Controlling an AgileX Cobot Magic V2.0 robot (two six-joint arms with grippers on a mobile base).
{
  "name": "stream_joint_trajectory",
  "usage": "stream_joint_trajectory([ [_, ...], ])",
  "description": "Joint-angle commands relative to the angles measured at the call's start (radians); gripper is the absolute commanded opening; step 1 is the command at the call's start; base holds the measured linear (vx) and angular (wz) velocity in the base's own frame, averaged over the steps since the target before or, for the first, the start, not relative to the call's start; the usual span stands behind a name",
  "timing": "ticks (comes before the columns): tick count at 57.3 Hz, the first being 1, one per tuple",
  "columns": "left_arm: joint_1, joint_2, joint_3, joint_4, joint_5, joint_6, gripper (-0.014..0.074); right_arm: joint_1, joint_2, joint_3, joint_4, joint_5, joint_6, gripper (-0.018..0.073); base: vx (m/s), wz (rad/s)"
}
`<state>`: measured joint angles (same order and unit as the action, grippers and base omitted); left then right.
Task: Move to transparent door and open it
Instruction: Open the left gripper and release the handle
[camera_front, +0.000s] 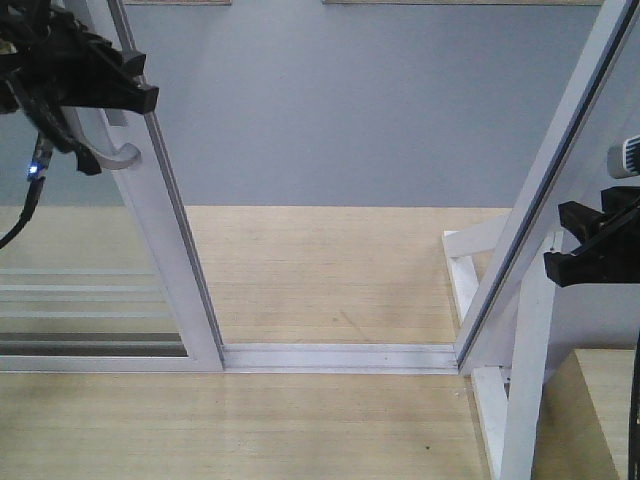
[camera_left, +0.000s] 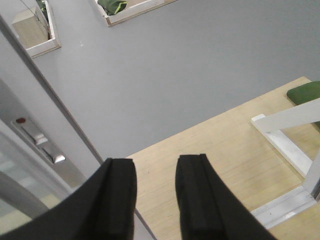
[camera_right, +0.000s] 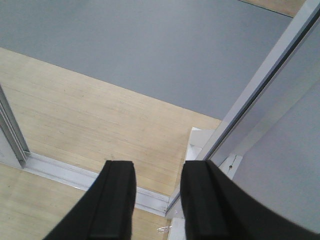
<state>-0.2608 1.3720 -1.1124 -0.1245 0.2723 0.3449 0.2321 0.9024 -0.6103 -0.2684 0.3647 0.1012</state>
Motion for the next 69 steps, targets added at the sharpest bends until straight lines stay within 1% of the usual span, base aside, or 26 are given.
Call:
stream_joint_trajectory([
  [1,-0.007,-0.098,0.038,-0.013,-0.117,-0.001,0.034,-0.003,-0.009,-0.03,-0.017,-0.07,-0.004,0.0316,0.0,0.0],
  [3,-0.007,-0.115,0.069,-0.013,-0.149,-0.004,0.0338,-0.003,-0.009,-0.03,-0.017,-0.07,-0.004,0.0316,0.0,0.0],
  [6,-0.006,-0.137,0.101,-0.013,-0.167,-0.022,0.0338,-0.003,-0.009,-0.03,-0.017,-0.07,-0.004,0.0316,0.0,0.0],
  [10,-0.006,-0.155,0.122,-0.013,-0.144,-0.049,0.0338,-0.003,-0.009,-0.03,-0.017,-0.07,-0.004,0.0316,0.0,0.0],
  [18,-0.006,-0.154,0.129,-0.013,-0.105,-0.048,0.0338,-0.003,-0.009,-0.03,-0.017,-0.07,-0.004,0.0316,0.0,0.0],
  [29,-0.006,-0.153,0.129,-0.012,-0.087,-0.047,0.0338,-0.003,-0.009,-0.03,-0.017,-0.07,-0.004,0.0316,0.0,0.0],
  [34,-0.006,-0.155,0.139,-0.013,-0.073,-0.045,0.0325,-0.003,-0.009,-0.03,-0.017,-0.07,-0.004,0.0316,0.0,0.0],
  [38,-0.006,-0.155,0.161,-0.013,-0.082,-0.048,0.0292,-0.003,-0.009,-0.03,-0.017,-0.07,-0.004,0.0316,0.0,0.0],
  [41,-0.006,-0.166,0.184,-0.012,-0.093,-0.048,0.0249,-0.003,-0.009,-0.03,-0.017,-0.07,-0.004,0.0316,0.0,0.0],
  [48,-0.009,-0.213,0.253,-0.002,-0.157,-0.048,0.0121,-0.003,-0.009,-0.03,-0.017,-0.069,-0.004,0.0316,0.0,0.0],
  [54,-0.009,-0.282,0.334,0.05,-0.228,-0.048,-0.0009,-0.003,-0.009,-0.03,-0.017,-0.069,-0.004,0.0316,0.0,0.0],
  [56,-0.005,-0.313,0.366,0.068,-0.263,-0.048,-0.0009,-0.003,-0.009,-0.03,-0.017,-0.069,-0.004,0.0316,0.0,0.0],
  [59,0.006,-0.351,0.407,0.069,-0.296,-0.058,-0.0009,-0.003,-0.009,-0.03,-0.017,-0.068,-0.004,0.0316,0.0,0.0],
  [64,0.046,-0.433,0.496,0.068,-0.353,-0.131,-0.0009,-0.003,-0.009,-0.03,-0.017,-0.067,-0.004,0.0316,0.0,0.0],
  [69,0.088,-0.516,0.578,0.071,-0.37,-0.18,-0.0008,-0.003,-0.009,-0.03,-0.017,-0.063,-0.004,0.0316,0.0,0.0],
])
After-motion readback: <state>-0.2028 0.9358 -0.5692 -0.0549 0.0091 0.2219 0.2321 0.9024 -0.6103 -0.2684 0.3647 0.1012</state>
